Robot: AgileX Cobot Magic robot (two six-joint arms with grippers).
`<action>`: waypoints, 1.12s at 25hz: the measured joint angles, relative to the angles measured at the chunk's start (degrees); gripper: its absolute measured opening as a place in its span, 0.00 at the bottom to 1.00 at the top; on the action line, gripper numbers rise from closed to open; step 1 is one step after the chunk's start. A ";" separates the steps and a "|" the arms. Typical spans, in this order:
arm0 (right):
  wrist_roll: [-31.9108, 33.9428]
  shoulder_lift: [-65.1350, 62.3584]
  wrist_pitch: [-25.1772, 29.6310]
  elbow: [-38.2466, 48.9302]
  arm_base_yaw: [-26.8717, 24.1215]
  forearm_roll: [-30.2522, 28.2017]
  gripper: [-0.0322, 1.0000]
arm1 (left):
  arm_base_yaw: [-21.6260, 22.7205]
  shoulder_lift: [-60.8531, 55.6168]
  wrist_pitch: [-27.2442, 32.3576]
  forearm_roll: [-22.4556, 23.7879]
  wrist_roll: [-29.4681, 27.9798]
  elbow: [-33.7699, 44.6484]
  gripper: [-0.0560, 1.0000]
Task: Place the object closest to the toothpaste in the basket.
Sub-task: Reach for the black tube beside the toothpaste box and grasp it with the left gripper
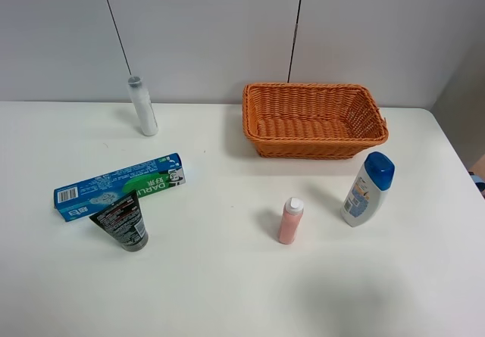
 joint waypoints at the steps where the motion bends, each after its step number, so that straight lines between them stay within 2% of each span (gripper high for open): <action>1: 0.00 0.00 0.00 0.00 0.00 0.00 0.99 | 0.00 0.00 0.00 0.00 0.00 0.00 0.90; 17: 0.00 0.00 0.00 0.00 0.00 0.00 0.99 | 0.00 0.73 -0.44 0.29 -1.17 -0.39 0.90; 22: 0.00 0.00 0.00 0.00 0.00 0.02 0.99 | -0.05 11.64 -9.54 -0.05 -1.61 -5.63 0.90; 25: 0.00 0.00 0.00 0.00 0.00 0.02 0.99 | -0.04 21.87 -12.87 -3.12 -0.46 -9.20 0.89; 28: 0.00 0.00 0.00 0.00 0.00 0.02 0.99 | -0.23 31.12 -17.46 -7.87 3.55 -11.25 0.87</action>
